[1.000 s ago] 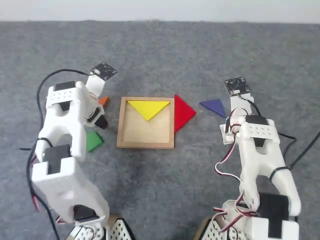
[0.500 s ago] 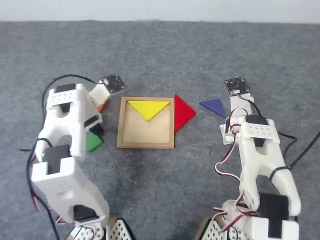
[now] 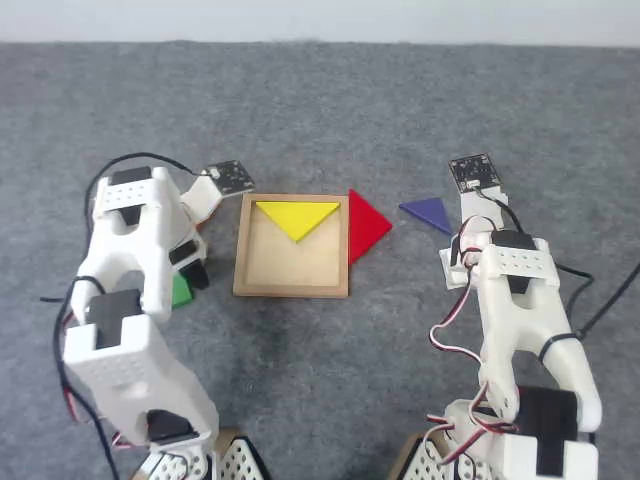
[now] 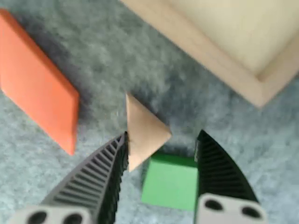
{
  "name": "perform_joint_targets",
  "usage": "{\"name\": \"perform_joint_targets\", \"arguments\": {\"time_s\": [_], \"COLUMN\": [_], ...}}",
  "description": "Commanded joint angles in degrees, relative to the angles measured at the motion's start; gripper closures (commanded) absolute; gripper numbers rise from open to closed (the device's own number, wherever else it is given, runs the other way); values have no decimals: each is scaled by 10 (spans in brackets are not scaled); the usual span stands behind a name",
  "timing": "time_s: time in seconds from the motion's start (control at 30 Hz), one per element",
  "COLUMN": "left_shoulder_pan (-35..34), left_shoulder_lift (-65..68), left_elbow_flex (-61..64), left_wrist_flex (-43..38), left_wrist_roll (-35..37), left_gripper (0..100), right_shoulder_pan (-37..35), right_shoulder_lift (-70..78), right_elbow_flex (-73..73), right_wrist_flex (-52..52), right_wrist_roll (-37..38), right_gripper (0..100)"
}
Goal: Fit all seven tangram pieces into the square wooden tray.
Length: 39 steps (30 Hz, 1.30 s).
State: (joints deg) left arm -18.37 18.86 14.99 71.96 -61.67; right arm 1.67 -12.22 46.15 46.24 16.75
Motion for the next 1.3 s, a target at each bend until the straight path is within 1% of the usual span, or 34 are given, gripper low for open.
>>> {"name": "perform_joint_targets", "arguments": {"time_s": [0.0, 0.3, 0.47, 0.77, 0.9, 1.03, 1.1, 1.27], "left_shoulder_pan": [23, 19, 18, 18, 18, 14, 11, 4], "left_shoulder_lift": [-5, 9, 9, 9, 8, 8, 8, 7], "left_elbow_flex": [-21, -25, -26, -24, -22, -22, -22, -22], "left_wrist_flex": [-19, -20, -19, -17, -16, 6, 14, 20], "left_wrist_roll": [44, 41, -4, -3, -2, -2, 2, 67], "left_gripper": [779, 779, 778, 785, 823, 826, 827, 827], "right_shoulder_pan": [2, 2, 3, 3, 4, 5, 5, 5], "right_shoulder_lift": [-5, -5, -5, -5, -5, -5, -5, -5], "right_elbow_flex": [-4, -4, -4, -4, -4, -4, -4, -4], "right_wrist_flex": [-7, -7, -7, -8, -9, -10, -10, -10], "right_wrist_roll": [-6, -6, -6, -6, -6, -6, -6, -6], "right_gripper": [808, 808, 808, 808, 808, 808, 808, 808]}}
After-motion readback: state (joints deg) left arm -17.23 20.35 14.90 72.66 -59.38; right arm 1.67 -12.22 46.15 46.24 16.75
